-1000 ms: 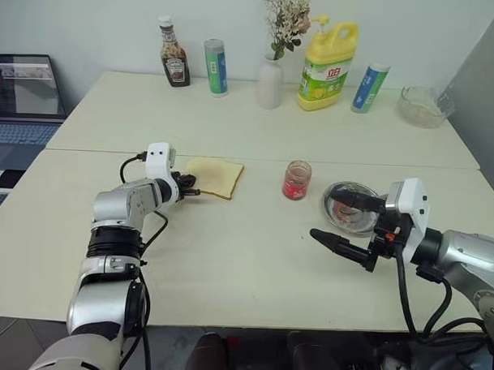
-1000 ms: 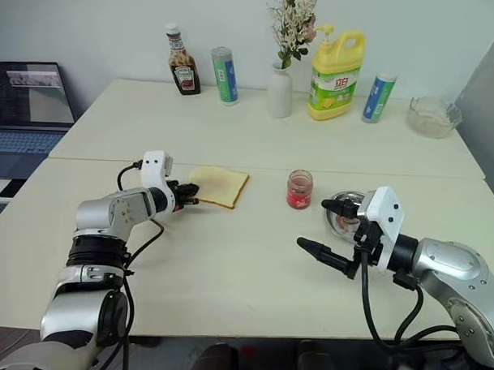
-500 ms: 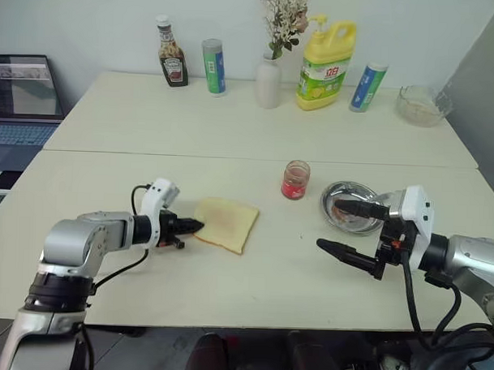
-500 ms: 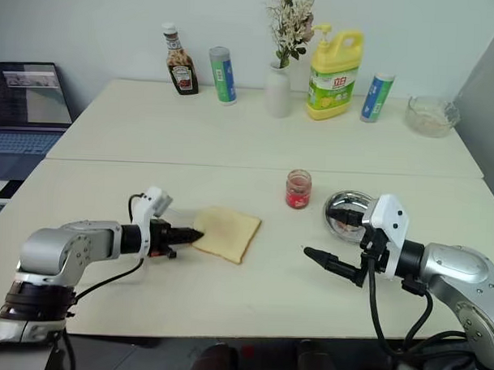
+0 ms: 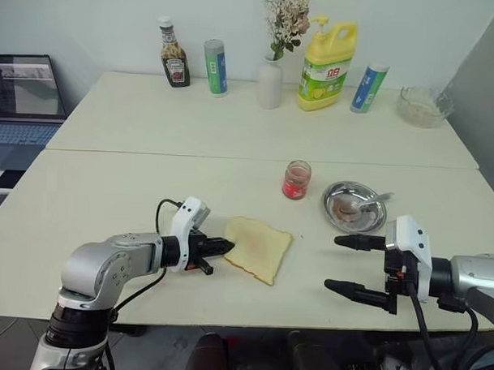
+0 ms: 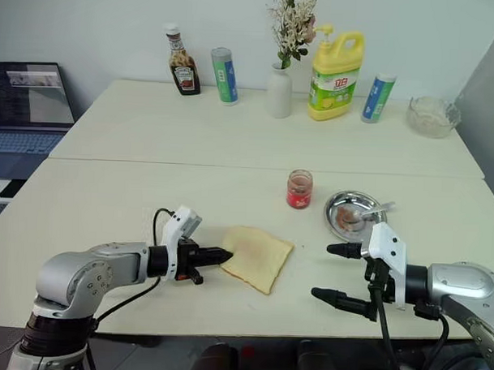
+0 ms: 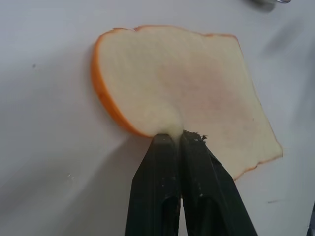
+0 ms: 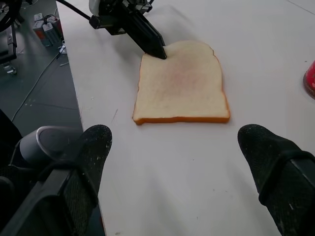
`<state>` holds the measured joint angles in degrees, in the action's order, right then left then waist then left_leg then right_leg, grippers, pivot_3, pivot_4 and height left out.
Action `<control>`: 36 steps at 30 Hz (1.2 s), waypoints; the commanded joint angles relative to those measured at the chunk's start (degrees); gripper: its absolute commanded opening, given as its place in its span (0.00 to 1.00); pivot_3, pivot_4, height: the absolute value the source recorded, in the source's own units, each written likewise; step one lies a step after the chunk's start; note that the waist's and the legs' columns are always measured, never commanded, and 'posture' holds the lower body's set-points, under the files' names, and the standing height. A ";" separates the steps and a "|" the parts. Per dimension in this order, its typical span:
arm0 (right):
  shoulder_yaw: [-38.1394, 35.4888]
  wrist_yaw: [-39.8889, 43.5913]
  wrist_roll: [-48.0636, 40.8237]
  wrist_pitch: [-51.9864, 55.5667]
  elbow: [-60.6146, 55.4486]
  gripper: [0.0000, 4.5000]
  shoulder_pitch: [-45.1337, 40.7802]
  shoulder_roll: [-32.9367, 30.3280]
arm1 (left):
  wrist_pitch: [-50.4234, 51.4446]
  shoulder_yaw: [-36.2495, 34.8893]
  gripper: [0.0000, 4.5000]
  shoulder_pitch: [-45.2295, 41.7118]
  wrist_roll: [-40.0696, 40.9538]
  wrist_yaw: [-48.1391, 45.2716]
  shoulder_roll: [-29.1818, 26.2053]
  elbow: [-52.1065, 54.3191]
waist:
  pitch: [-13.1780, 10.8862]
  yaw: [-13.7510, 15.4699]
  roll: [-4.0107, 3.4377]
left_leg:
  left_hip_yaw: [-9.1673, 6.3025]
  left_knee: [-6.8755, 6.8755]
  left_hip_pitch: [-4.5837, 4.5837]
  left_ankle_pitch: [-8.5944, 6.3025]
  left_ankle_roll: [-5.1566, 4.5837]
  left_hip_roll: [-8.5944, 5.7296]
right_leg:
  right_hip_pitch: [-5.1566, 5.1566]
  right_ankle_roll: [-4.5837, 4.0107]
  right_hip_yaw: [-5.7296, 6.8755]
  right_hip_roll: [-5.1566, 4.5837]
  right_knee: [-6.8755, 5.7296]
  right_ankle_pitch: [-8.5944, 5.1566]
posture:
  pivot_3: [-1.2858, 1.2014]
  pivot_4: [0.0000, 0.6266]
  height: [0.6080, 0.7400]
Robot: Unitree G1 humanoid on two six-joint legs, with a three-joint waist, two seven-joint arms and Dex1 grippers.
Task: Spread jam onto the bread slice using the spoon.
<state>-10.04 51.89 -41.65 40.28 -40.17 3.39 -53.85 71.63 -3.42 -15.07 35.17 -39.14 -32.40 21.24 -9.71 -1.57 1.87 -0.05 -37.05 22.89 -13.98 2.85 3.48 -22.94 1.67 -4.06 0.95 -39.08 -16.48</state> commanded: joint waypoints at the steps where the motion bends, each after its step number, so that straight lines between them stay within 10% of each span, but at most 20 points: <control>1: -0.47 0.93 0.48 -1.63 -0.91 1.00 -0.23 -0.44 | -1.86 0.58 0.00 0.59 -0.19 0.66 -1.73 2.61 | 0.00 -0.01 0.00 | 0.00 0.00 0.00 0.00 0.00 0.01 | 0.00 0.01 0.00 0.00 0.00 0.00 | 0.52 0.24 1.00; 16: -0.74 1.21 1.39 -2.34 -1.45 1.00 1.89 0.01 | -17.32 1.31 0.92 7.55 -6.81 1.81 -6.77 6.21 | 0.00 -0.01 0.00 | 0.03 0.00 -0.01 0.00 0.00 0.01 | 0.00 0.08 -0.03 0.00 0.02 -0.05 | 0.52 0.24 1.00; 26: -5.78 -2.16 1.56 -4.36 0.72 1.00 4.37 3.94 | -35.20 -10.06 0.92 9.69 -5.97 -2.94 -8.19 5.92 | -0.02 0.30 0.07 | 0.07 -0.04 0.00 0.00 0.00 0.03 | 0.00 0.08 -0.03 -0.01 0.03 -0.07 | 0.52 0.24 1.00; 36: -15.70 -20.31 0.70 -4.83 9.39 1.00 1.96 19.12 | -45.03 2.16 1.00 -3.33 -7.72 -17.05 -13.05 8.66 | 0.00 0.11 0.08 | 0.08 0.00 -0.02 0.00 0.01 0.04 | 0.01 -0.12 -0.04 0.04 0.03 0.05 | 0.52 0.24 1.00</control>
<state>-22.71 34.98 -40.26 36.01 -32.09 6.46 -35.80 28.03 -2.50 -16.65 27.23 -53.31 -44.06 28.33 -9.71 -1.46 1.96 0.06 -37.04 22.87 -13.98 2.86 3.51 -22.95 1.55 -4.13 0.99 -39.06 -16.43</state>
